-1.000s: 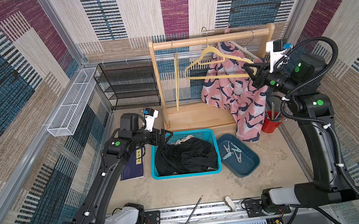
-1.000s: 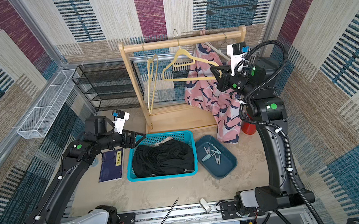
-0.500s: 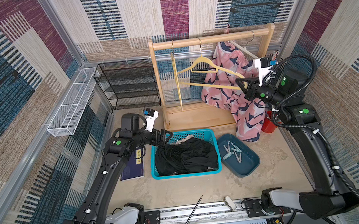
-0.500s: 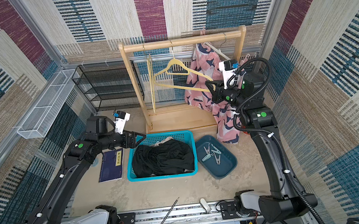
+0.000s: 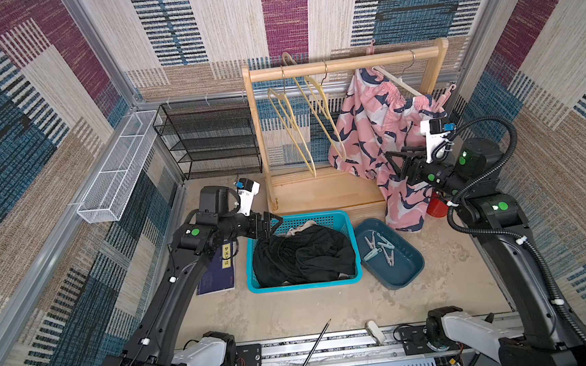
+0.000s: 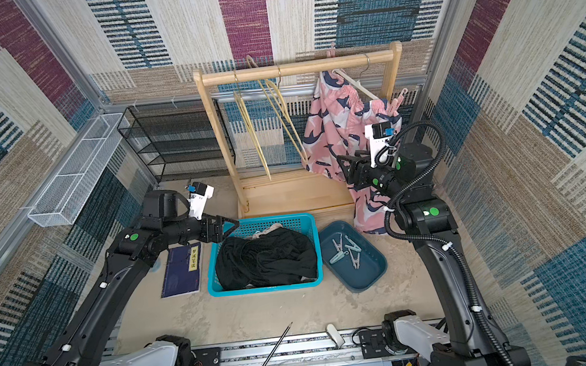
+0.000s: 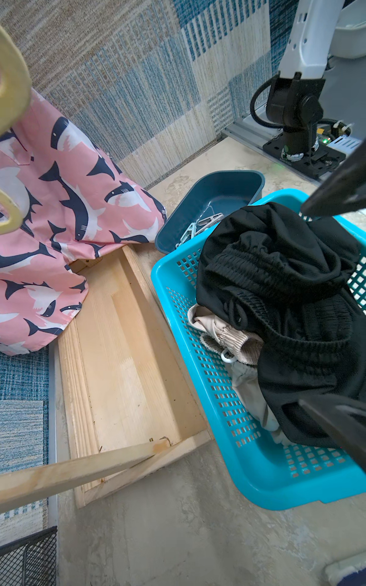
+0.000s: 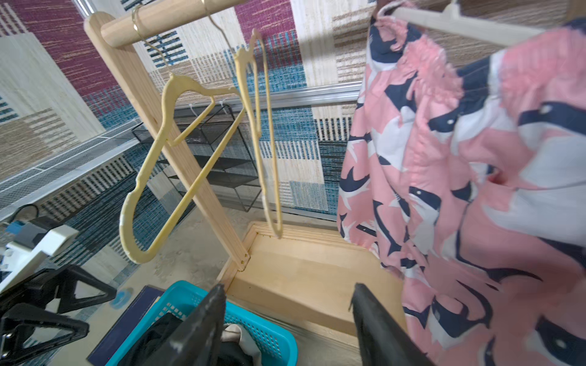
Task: Remove the clothespins securing shorts to the hanger
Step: Place the hanger on the clothesline, then pick up the hanger from the clothesline.
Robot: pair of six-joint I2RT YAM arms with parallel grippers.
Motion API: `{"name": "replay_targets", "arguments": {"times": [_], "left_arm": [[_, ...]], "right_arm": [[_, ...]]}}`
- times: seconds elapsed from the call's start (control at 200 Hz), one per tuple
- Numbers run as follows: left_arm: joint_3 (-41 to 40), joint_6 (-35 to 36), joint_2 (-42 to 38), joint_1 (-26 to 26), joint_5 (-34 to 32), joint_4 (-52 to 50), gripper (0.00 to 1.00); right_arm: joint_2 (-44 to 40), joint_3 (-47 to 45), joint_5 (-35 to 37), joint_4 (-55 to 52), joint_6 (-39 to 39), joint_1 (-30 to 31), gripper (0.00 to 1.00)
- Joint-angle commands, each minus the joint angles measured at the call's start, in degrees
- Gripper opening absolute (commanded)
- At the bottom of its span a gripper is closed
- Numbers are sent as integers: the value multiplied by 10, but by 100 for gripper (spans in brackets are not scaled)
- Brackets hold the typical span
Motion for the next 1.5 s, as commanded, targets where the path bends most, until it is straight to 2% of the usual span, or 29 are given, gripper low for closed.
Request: {"name": "replay_targets", "arguments": {"times": [0.0,0.135,0.325,0.401,0.521,0.721,0.761,0.971,1.302,1.492], "left_arm": [[2,-1,5,1,15,9,90],[-7,-4,1,1,22,27,92],[-3,-13,13,1,22,34,96],[4,-12,22,1,41,27,96],[8,-9,24,2,41,23,97],[20,-4,33,2,45,20,97],[25,-3,36,2,47,19,97],[34,-1,47,2,52,19,97],[35,0,50,4,51,17,97],[35,1,50,5,51,17,97]], "right_arm": [[-11,22,82,-20,-21,-4,79],[-3,82,125,-48,-45,-40,82],[34,149,112,-57,-62,-99,83],[48,165,102,-54,-66,-123,83],[72,181,49,-44,-62,-177,84],[119,183,-124,-4,-46,-259,83],[129,182,-161,6,-49,-263,83],[139,138,-228,73,-57,-263,83],[146,82,-217,149,-62,-263,82],[145,51,-237,214,-54,-263,80]]}}
